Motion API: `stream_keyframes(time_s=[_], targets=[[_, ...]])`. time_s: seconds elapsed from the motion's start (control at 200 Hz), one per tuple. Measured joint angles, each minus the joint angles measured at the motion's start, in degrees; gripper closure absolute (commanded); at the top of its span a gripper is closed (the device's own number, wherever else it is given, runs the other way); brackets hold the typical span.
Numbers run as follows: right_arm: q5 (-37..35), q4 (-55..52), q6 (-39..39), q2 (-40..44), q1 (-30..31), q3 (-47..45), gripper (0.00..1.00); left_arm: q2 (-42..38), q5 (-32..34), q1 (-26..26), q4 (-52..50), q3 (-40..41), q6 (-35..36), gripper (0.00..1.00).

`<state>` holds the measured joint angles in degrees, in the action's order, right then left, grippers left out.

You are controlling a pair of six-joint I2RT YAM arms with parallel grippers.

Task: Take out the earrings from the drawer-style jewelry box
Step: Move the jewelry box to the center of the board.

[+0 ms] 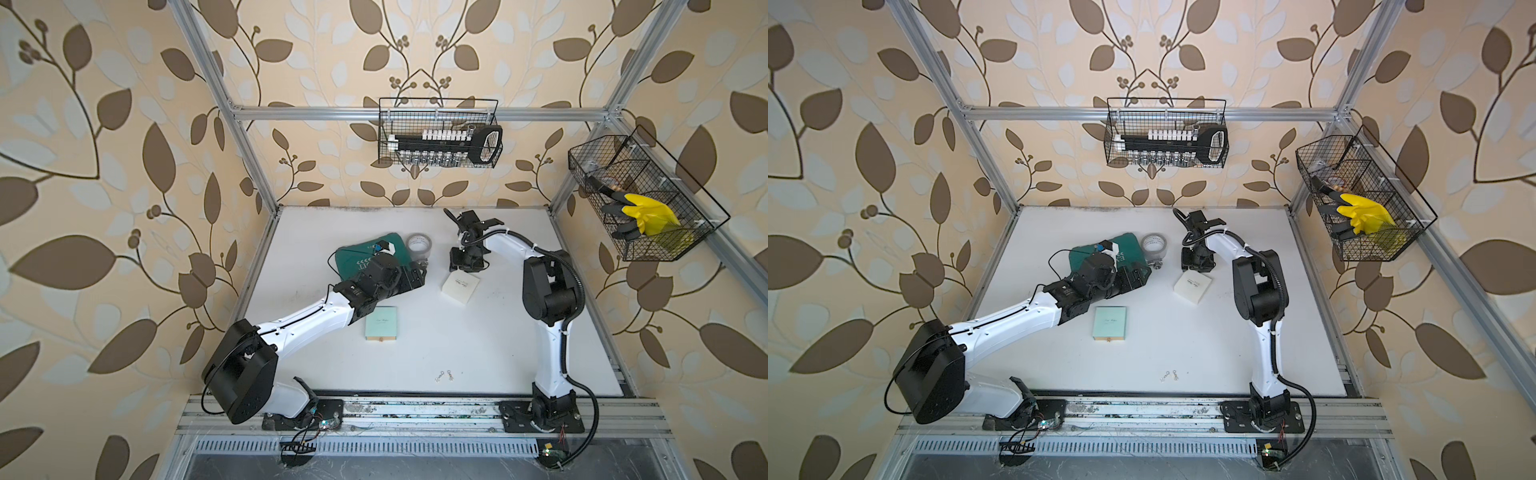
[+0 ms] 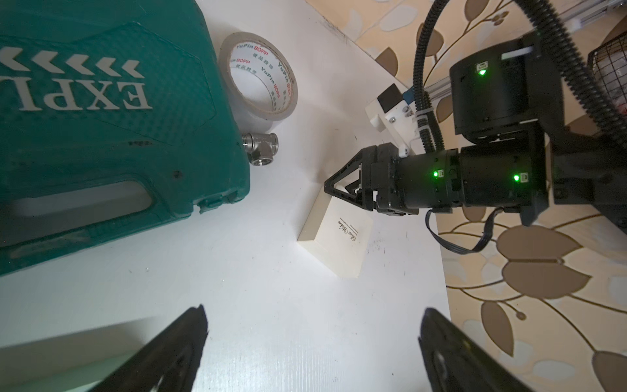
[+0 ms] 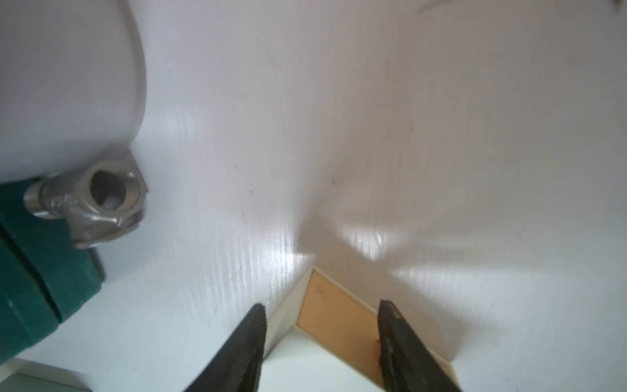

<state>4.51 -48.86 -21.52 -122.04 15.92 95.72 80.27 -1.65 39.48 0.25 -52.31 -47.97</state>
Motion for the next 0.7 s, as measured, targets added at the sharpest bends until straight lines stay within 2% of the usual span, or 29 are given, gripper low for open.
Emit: stream_keyframes(time_s=[0.2,0.37,0.54,0.7], targets=[[0.6,2.6,-3.8,9.5,0.1,-12.1,0.44,0.4,-4.3,1.5,-0.1,-0.3,0.5,0.01],[2.3,4.6,-7.4,16.1,-0.3,-20.2,0.43,3.8,-8.4,3.8,-0.1,-1.9,1.0,0.01],[4.9,6.2,-10.8,20.9,-2.4,-26.5,0.34,7.9,-11.2,6.0,-0.1,-2.6,0.8,0.01],[7.5,8.3,-12.7,25.0,-4.3,-31.8,0.33,11.9,-13.2,7.1,0.0,-5.0,-0.6,0.01]])
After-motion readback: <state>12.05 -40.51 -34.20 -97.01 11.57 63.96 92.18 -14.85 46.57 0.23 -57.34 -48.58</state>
